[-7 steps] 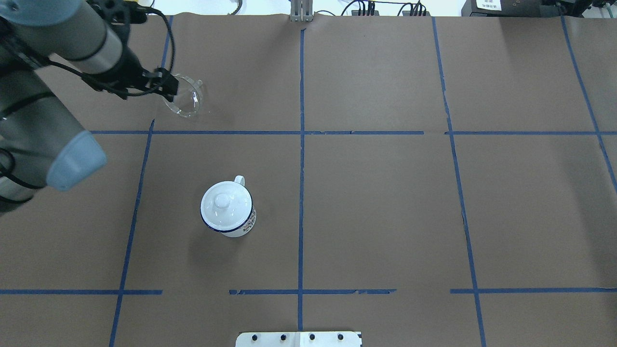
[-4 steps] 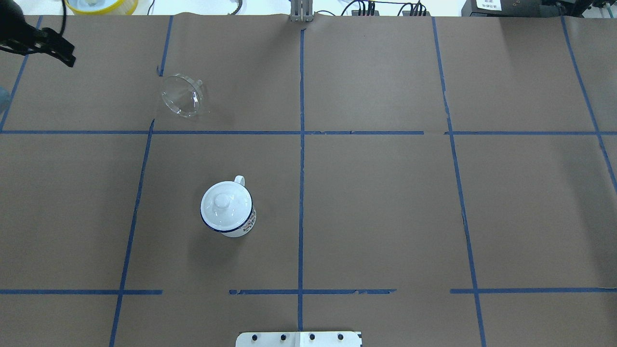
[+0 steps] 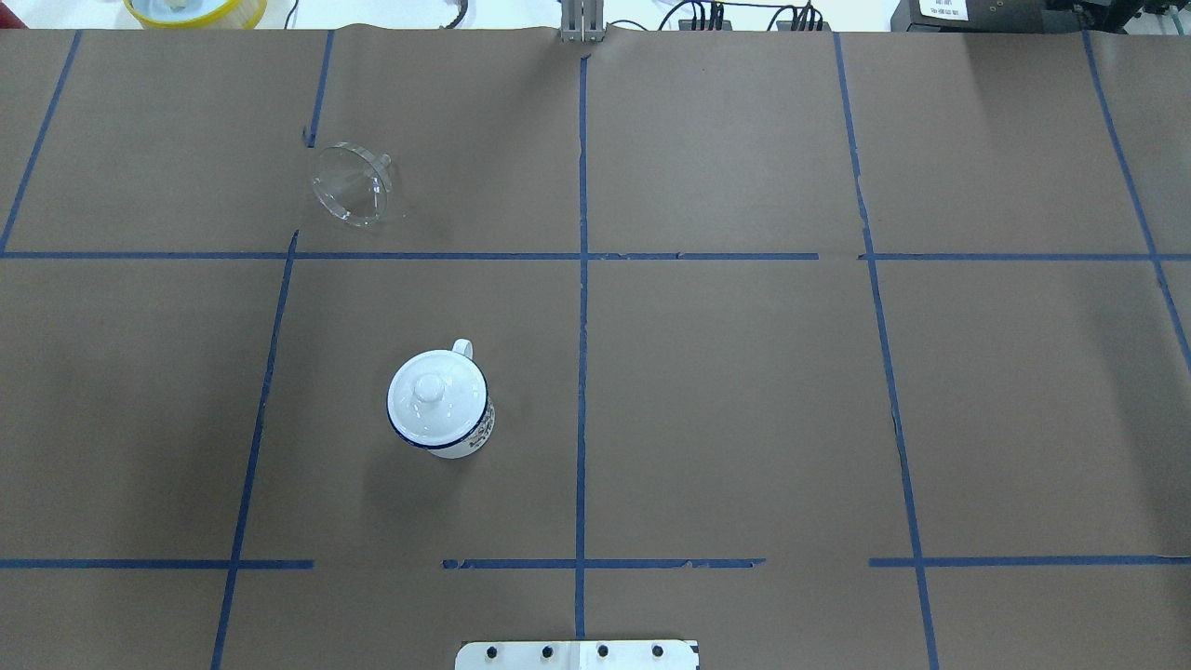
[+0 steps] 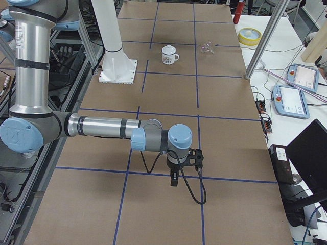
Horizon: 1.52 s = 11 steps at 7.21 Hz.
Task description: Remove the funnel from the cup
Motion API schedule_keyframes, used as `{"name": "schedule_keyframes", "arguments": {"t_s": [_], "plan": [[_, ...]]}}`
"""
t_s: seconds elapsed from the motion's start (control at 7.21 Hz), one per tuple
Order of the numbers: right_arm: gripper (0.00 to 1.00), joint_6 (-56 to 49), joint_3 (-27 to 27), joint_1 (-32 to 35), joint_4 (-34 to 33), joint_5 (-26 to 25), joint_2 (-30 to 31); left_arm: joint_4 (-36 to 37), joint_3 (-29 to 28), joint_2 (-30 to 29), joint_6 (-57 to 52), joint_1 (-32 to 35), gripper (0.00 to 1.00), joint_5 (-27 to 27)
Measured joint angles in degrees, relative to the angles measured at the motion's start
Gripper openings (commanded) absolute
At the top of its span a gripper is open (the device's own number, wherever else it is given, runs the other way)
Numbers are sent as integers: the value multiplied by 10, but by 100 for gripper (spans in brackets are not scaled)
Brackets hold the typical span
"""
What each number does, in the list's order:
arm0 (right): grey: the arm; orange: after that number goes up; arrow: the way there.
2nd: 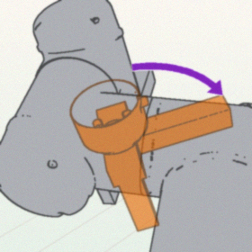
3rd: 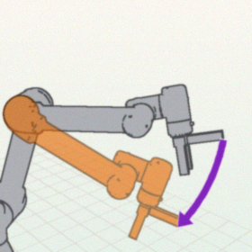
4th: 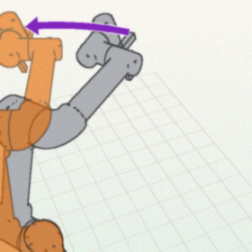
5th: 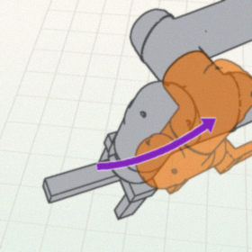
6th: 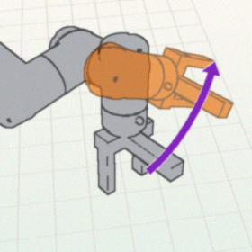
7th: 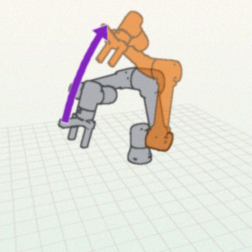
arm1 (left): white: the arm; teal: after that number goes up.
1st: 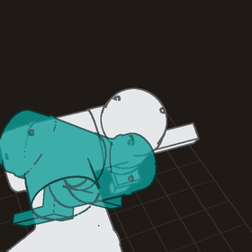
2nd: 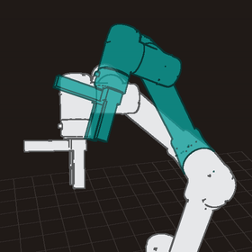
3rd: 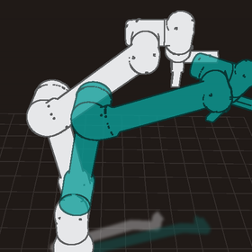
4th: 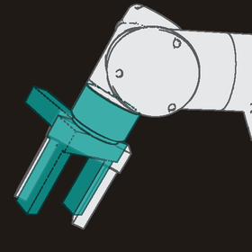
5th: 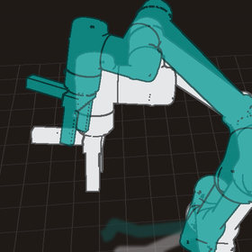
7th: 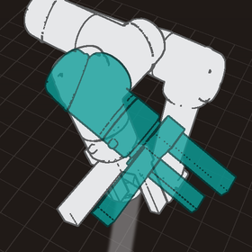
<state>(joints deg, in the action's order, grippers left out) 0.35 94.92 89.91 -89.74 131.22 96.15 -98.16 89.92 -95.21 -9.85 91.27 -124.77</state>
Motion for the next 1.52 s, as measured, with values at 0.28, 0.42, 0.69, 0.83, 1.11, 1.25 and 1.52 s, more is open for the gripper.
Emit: {"name": "schedule_keyframes", "arguments": {"t_s": [0.28, 0.42, 0.69, 0.83, 1.11, 1.25, 1.52], "plan": [[100, 0, 0, 0, 0, 0, 0, 5, -3, 21, 2, 1, 100, -9], [100, 0, 0, 0, 0, 0, 0, 41, -3, 25, 3, 1, 100, -34], [100, 0, 0, 0, 0, 0, 0, 116, 6, 25, 2, 1, 100, -76], [100, 0, 0, 0, 0, 0, 0, 130, 8, 25, 1, 1, 100, -82], [100, 0, 0, 0, 0, 0, 0, 138, 8, 26, 0, 1, 100, -85], [100, 0, 0, 0, 0, 0, 0, 138, 8, 28, 0, 1, 100, -86], [100, 0, 0, 0, 0, 0, 0, 139, 8, 29, 0, 1, 100, -86]]}}
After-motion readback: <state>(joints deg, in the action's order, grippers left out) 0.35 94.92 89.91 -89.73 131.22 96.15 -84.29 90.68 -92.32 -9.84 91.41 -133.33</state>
